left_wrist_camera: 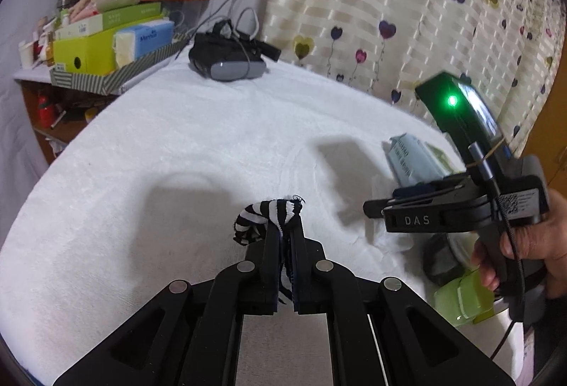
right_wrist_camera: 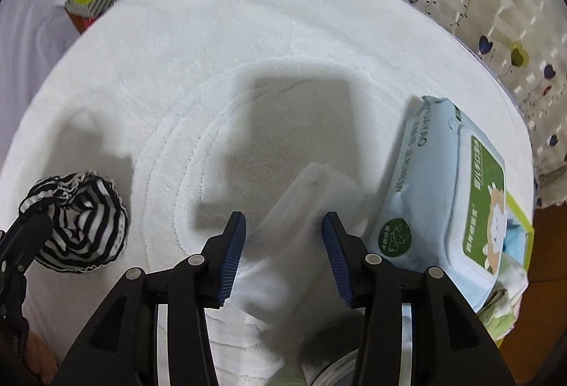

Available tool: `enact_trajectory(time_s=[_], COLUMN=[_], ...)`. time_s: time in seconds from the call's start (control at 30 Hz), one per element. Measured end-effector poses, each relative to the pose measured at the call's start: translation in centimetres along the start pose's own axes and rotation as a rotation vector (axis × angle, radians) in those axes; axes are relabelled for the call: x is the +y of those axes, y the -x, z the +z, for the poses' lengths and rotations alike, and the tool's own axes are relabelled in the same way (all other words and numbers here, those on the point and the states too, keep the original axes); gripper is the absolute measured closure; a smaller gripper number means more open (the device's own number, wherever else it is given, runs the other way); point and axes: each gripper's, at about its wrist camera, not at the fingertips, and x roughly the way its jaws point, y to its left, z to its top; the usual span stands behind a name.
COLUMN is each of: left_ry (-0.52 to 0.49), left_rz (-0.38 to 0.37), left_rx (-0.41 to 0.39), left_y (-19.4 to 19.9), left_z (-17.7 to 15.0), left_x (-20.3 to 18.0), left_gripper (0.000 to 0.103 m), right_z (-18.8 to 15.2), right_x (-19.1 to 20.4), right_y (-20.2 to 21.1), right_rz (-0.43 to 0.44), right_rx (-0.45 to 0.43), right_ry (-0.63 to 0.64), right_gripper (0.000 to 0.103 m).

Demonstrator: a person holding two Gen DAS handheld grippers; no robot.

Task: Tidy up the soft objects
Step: 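Grasp the white cloth beside the wipes pack with the right gripper, then lift the striped sock and white cloth and carry them over the box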

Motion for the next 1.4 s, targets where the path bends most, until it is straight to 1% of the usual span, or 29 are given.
enact_trajectory(time_s=[0.03,0.1,0.17,0.2,0.27,0.3,0.33,0.37,0.43,0.5,0.63,0.7,0.73,0.8,0.9,0.93,0.97,1.0,1.07,1.1,1.23,1.33,1.4], left_ry=[-0.001,-0.001,0.003,0.002,-0.011,-0.015,-0.021,-0.025,-0.036,-0.036,-0.047,-0.051,-0.051,-0.026,-0.015,-0.015,-0.015,-0.014,-0.01,-0.01,-0.012,-0.014,-0.017], left_rz=[0.004,0.016,0.013,0.011,0.012,0.012,0.015,0.02,0.037,0.065,0.089,0.105,0.116,0.094,0.087,0.083,0.079,0.077,0.072,0.072,0.066,0.067,0.071], left_rx=[0.007,0.019,0.038,0.047,0.064,0.073,0.085,0.092,0.103,0.126,0.119,0.113,0.11,0.112,0.107,0.104,0.101,0.1,0.101,0.101,0.097,0.092,0.088], left_y=[-0.2,-0.6,-1.1,-1.3,-1.7,-2.0,-2.3,-2.5,-3.0,-3.6,-3.8,-3.8,-3.8,-3.7,-3.5,-3.4,-3.3,-3.3,-3.3,-3.3,-3.2,-3.0,-2.9], left_z=[-0.1,-0.3,-0.6,-0.7,-0.9,-0.9,-1.0,-1.1,-1.2,-1.2,-1.4,-1.4,-1.4,-1.3,-1.2,-1.3,-1.3,-1.3,-1.3,-1.3,-1.3,-1.3,-1.3], left_x=[0.0,0.3,0.6,0.6,0.5,0.3,0.2,0.0,-0.2,-0.2,-0.2,-0.1,0.0,0.4,0.6,0.6,0.5,0.5,0.5,0.6,0.5,0.5,0.4], left_gripper=[0.098,0.089,0.075,0.072,0.064,0.063,0.062,0.062,0.061,0.061,0.062,0.072,0.084,0.089,0.091,0.091,0.091,0.091,0.091,0.091,0.091,0.091,0.091], right_z=[0.1,0.1,0.0,-0.2,-0.3,-0.2,-0.2,-0.3,-0.2,-0.3,-0.5,-0.5,-0.3,-0.2,0.1,0.1,0.2,0.1,0.1,0.2,0.0,0.0,-0.2], right_x=[0.2,0.6,1.0,1.2,1.6,1.7,1.7,1.8,2.0,2.2,2.0,1.7,1.5,1.5,0.8,0.6,0.5,0.5,0.4,0.4,0.9,1.5,1.7], right_y=[-0.1,-0.1,-0.1,0.0,0.1,0.3,0.5,0.7,1.2,1.4,1.4,1.6,1.5,1.4,1.6,1.7,1.7,1.7,1.5,1.3,-0.2,-0.4,-0.3], right_rz=[-0.013,-0.024,-0.038,-0.052,-0.073,-0.076,-0.07,-0.062,-0.045,-0.037,-0.012,0.034,0.046,0.052,0.075,0.072,0.065,0.058,0.049,0.044,0.033,0.002,-0.019], right_rx=[0.005,0.003,-0.003,-0.012,-0.033,-0.047,-0.062,-0.071,-0.09,-0.102,-0.106,-0.108,-0.11,-0.112,-0.112,-0.106,-0.097,-0.093,-0.087,-0.076,-0.012,-0.012,-0.025], right_ry=[0.014,0.036,0.064,0.086,0.111,0.115,0.117,0.117,0.117,0.117,0.105,0.081,0.081,0.079,0.007,-0.008,-0.014,-0.014,-0.024,-0.028,0.002,0.033,0.062], right_gripper=[0.056,0.056,0.057,0.059,0.072,0.076,0.085,0.092,0.103,0.103,0.103,0.103,0.103,0.103,0.102,0.098,0.087,0.082,0.059,0.057,0.056,0.056,0.066])
